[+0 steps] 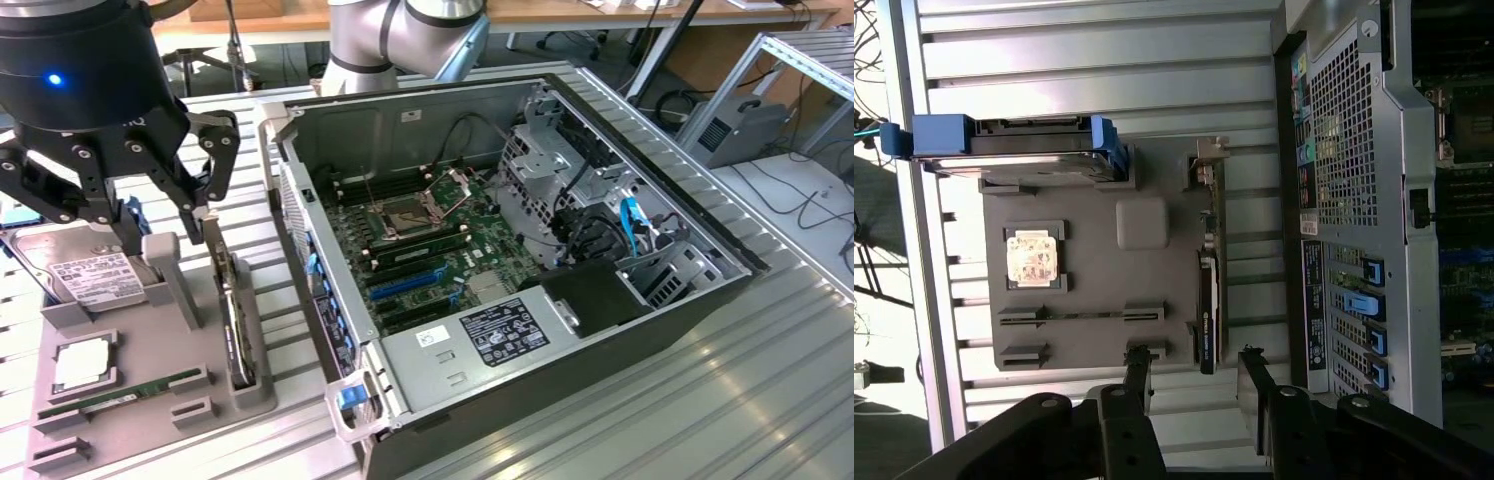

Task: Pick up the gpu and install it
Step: 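Pick up the gpu and move the gpu toward the slot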

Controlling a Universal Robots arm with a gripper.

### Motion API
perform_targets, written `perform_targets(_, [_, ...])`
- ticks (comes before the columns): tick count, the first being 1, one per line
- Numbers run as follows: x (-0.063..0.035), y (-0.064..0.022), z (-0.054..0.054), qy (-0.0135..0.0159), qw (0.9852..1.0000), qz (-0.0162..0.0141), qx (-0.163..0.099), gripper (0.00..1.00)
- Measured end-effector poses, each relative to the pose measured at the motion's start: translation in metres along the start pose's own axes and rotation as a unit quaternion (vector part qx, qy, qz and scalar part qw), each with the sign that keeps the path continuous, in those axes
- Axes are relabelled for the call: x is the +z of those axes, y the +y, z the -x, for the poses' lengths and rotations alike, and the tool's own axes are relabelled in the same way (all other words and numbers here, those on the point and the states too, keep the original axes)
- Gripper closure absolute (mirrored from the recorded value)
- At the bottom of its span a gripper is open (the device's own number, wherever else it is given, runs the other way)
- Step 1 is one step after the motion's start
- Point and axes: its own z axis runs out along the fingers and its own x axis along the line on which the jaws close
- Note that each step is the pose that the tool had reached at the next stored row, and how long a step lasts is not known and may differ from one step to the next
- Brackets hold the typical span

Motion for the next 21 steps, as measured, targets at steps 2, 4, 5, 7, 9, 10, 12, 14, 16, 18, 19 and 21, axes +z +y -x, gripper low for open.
perform_targets(2, [0.0005,0.0000,0.0000,-0.0001,1.0000,0.0000,0.000,0.52])
perform_targets(4, [0.0011,0.0000,0.0000,-0.0001,1.0000,0.0001,0.000,0.52])
perform_targets(5, [0.0014,0.0000,0.0000,0.0000,1.0000,0.0000,0.000,0.52])
perform_targets(7, [0.0022,0.0000,0.0005,-0.0001,1.0000,0.0000,0.000,0.52])
perform_targets(9, [0.0028,0.0001,0.0013,-0.0001,1.0000,-0.0001,0.000,0.52])
perform_targets(10, [0.0031,0.0001,0.0017,-0.0001,1.0000,-0.0002,0.000,0.52])
perform_targets(12, [0.0035,0.0002,0.0021,-0.0001,1.0000,-0.0002,0.000,0.52])
perform_targets(14, [0.0041,0.0002,0.0026,-0.0001,1.0000,-0.0002,0.000,0.52])
perform_targets(16, [0.0046,0.0002,0.0029,-0.0001,1.0000,-0.0003,0.000,0.52])
perform_targets(18, [0.0055,0.0003,0.0033,-0.0001,1.0000,-0.0003,0.000,0.52])
perform_targets(19, [0.0058,0.0003,0.0034,-0.0001,1.0000,-0.0003,0.000,0.52])
perform_targets(21, [0.0065,0.0003,0.0037,0.0000,1.0000,-0.0003,0.000,0.52])
